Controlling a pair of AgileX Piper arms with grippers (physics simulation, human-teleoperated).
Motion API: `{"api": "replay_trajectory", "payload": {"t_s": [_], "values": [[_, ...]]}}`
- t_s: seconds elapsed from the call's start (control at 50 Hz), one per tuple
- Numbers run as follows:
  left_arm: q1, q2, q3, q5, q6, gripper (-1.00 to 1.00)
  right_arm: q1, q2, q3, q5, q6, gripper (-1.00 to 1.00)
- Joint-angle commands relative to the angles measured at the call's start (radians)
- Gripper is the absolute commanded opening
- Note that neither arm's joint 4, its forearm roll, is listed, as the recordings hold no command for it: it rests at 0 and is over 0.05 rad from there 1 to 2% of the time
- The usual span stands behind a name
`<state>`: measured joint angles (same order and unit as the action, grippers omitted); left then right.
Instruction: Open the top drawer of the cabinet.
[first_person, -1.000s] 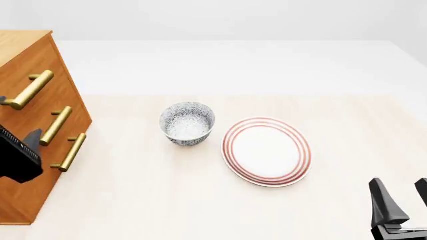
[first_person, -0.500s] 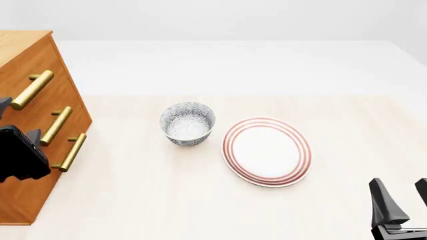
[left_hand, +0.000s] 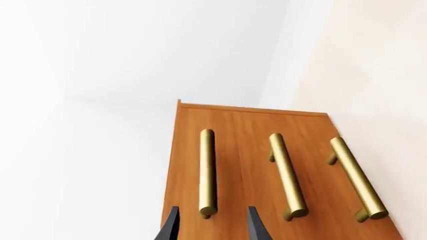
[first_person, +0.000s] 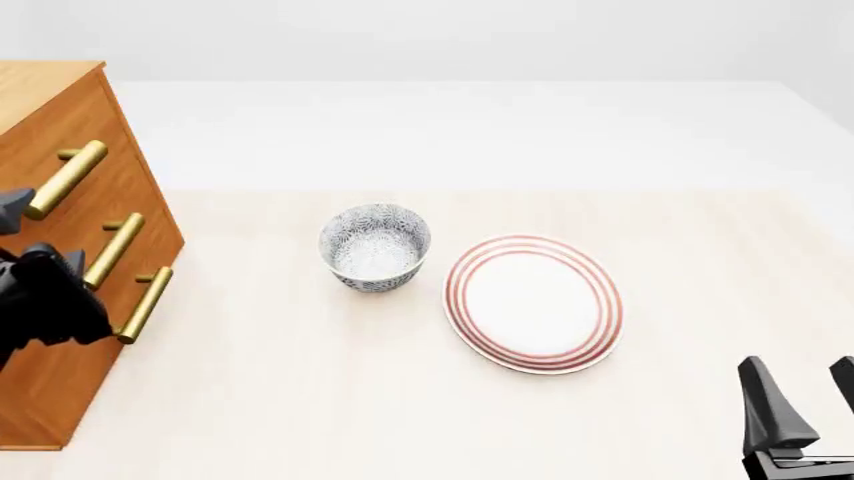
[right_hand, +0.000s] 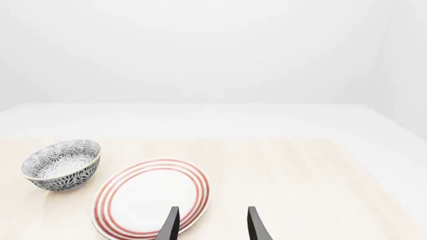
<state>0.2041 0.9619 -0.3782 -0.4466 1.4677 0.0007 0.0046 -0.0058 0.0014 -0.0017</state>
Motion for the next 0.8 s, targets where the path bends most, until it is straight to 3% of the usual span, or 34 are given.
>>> {"api": "replay_trajectory", "payload": {"t_s": [0.02,0.8], "values": [[0.019,0.051,-0.002,-0.066,0.005,1.0,0.0,0.0,0.001,-0.001,0.0,1.0],[0.092,0.228,-0.082,-0.18,-0.022,1.0,-0.001,0.001,0.002,-0.003,0.0,1.0]]}}
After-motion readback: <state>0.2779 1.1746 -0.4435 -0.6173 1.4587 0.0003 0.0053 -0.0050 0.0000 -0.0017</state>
